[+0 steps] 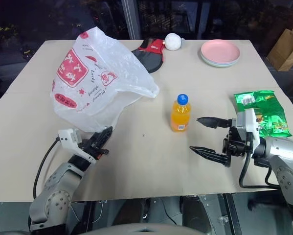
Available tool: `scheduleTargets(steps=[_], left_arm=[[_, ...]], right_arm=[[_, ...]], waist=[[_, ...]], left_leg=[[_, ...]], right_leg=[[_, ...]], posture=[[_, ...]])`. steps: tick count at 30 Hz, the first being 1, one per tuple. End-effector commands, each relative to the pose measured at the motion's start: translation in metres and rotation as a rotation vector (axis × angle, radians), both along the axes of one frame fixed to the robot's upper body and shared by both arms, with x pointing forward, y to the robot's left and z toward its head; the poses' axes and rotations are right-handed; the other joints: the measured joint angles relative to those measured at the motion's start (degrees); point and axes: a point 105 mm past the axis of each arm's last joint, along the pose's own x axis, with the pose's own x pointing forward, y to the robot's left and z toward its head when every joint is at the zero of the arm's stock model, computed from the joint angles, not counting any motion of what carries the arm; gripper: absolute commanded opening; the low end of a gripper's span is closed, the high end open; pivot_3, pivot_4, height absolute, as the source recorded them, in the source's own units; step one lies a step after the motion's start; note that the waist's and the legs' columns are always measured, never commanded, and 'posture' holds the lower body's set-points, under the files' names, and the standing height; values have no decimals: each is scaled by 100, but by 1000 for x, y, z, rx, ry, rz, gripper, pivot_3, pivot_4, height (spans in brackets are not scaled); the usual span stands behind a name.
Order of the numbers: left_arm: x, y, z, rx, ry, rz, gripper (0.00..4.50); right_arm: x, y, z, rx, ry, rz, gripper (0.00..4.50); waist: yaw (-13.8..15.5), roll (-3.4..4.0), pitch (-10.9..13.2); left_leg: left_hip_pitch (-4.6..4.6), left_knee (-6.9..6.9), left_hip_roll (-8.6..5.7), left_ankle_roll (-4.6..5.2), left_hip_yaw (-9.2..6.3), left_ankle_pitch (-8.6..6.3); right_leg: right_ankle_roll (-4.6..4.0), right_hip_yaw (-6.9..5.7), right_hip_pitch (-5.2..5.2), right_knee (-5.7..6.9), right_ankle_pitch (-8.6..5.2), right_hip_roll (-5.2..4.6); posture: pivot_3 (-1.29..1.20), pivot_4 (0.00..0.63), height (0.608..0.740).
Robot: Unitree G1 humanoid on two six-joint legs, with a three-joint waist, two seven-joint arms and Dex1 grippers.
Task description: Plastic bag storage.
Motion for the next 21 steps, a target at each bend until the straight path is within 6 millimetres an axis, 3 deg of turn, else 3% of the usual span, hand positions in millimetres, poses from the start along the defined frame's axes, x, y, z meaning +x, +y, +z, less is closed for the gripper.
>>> scheduleTargets(steps=[1, 8, 12, 15, 19, 21], left_arm=[[0, 4, 10, 2, -49, 5, 68], [-1, 5, 11, -7, -58, 15, 68], [-5, -7, 25, 42, -103, -63, 68], [-6, -5, 33, 96, -125, -61, 68], [-9, -19, 51, 292, -209, -166, 68], [-8, -27, 71, 315, -276, -205, 68]], right_arm=[[-2, 2, 9, 1, -47, 14, 4500], [2, 0, 7, 3, -51, -7, 4500], [4, -1, 6, 5, -50, -19, 4500], [6, -1, 5, 8, -51, -30, 4500], [8, -2, 3, 8, -53, -36, 4500], [11, -2, 4, 9, -61, -45, 4500]], waist=[[0, 0, 0], [0, 0, 0], [0, 0, 0], [0, 0, 0], [-2, 1, 0], [1, 1, 1]], left_leg=[[0, 0, 0, 0, 0, 0], [0, 0, 0, 0, -1, 0], [-1, 0, 0, 0, -1, 0], [-2, 0, 0, 0, -4, 0], [-2, 0, 0, 0, -7, 0], [-2, 0, 0, 0, -6, 0]], right_leg=[[0, 0, 0, 0, 0, 0], [0, 0, 0, 0, 0, 0], [0, -1, 0, 0, 0, 0], [0, -3, 0, 0, 0, 0], [-1, -5, 0, 0, 0, 1], [-1, -4, 0, 0, -1, 0]], posture=[[0, 150, 740], [0, 150, 740], [0, 150, 740], [0, 150, 740], [0, 150, 740], [0, 150, 740]])
